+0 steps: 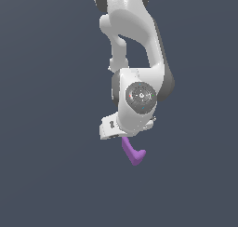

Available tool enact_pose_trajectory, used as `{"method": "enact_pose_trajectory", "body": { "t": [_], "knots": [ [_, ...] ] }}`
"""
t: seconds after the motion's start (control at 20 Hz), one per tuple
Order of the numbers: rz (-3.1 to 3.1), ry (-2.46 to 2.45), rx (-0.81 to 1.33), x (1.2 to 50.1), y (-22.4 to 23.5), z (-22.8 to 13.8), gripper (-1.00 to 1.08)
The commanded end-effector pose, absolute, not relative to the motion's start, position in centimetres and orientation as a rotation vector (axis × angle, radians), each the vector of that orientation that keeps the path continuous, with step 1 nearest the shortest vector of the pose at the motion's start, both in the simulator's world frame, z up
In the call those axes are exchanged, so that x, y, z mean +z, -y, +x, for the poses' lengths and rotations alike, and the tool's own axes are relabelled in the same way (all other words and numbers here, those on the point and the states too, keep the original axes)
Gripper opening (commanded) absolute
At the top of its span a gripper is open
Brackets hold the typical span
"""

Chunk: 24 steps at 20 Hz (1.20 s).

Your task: Pick up the object and move it to a goal position.

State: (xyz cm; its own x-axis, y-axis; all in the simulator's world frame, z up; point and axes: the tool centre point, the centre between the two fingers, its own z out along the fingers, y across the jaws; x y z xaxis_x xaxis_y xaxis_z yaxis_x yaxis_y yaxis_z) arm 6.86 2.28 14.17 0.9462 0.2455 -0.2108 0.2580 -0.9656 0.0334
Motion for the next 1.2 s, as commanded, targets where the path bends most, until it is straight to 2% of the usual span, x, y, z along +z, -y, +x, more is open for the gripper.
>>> {"method": "enact_pose_trajectory", "body": {
  "t": [0.0,1.15],
  "knots": [
    [3.024,-0.441,-0.35,13.7,-2.5,7.4,0.28],
    [2.975,-0.574,-0.449,11.5,-3.0,8.4,0.28]
  ]
}}
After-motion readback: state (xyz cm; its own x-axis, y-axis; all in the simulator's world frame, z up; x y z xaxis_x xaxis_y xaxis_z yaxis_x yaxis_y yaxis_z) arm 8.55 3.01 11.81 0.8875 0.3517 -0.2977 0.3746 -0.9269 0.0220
